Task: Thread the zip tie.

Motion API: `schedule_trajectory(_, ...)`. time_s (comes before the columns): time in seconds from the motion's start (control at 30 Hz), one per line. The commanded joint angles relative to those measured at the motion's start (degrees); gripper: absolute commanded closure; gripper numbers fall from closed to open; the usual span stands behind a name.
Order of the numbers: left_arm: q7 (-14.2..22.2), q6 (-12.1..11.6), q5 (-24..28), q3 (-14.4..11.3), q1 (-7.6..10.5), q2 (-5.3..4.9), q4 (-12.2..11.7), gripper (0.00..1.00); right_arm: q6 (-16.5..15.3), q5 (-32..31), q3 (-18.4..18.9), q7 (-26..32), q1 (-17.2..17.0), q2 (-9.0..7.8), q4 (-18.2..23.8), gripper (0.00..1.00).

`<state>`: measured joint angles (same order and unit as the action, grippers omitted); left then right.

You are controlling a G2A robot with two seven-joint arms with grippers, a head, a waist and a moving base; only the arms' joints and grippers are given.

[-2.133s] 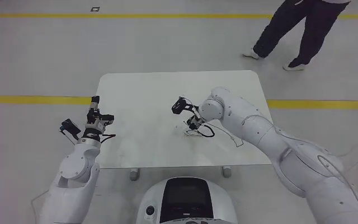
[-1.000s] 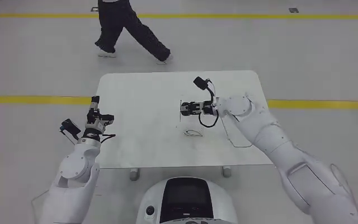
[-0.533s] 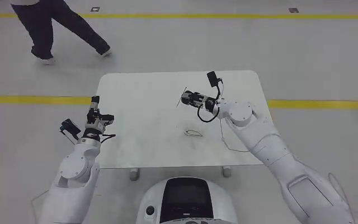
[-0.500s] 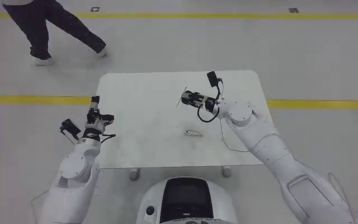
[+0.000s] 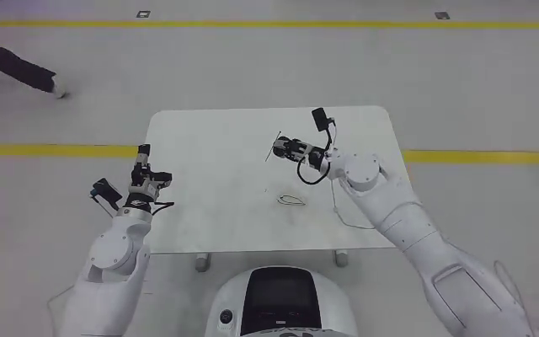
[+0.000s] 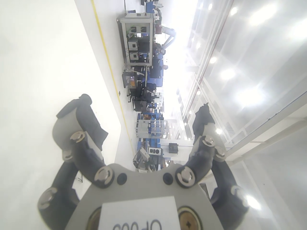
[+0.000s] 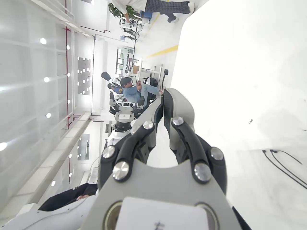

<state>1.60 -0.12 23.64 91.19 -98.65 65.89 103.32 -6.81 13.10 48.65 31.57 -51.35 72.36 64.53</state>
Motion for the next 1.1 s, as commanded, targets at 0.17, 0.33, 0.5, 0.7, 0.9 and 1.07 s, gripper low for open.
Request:
schedule_trajectory(0.17,10.2,-0.8,-2.7,-1.6,1.46,-0.31,-0.2,0.00,-1.1,0.4,0.9,-2.3,-1.5,0.41,0.9,1.00)
schedule_trajectory(0.33,10.4,-1.0,-3.4,-1.6,1.58,-0.36,-0.2,0.00,-1.1,0.4,0.8,-2.4,-1.5,0.49,0.8,1.00)
schedule_trajectory(0.5,11.6,-1.2,-3.8,-2.2,2.05,-0.34,-0.3,0.00,-1.1,0.3,0.9,-3.1,-2.0,0.53,1.3,1.00)
schedule_trajectory(0.7,16.5,-0.3,-1.8,-4.8,4.71,-0.19,-1.2,0.00,-2.0,1.2,1.1,-5.5,-2.9,1.18,2.5,1.00)
schedule_trajectory(0.9,19.1,0.2,-0.8,-6.8,6.64,-0.06,-1.5,0.00,-2.8,1.7,0.9,-7.2,-2.9,1.95,1.9,1.00)
schedule_trajectory(1.07,19.1,0.2,-0.8,-6.8,6.64,-0.06,-1.5,0.00,-2.8,1.7,0.9,-7.2,-2.9,1.95,1.9,1.00)
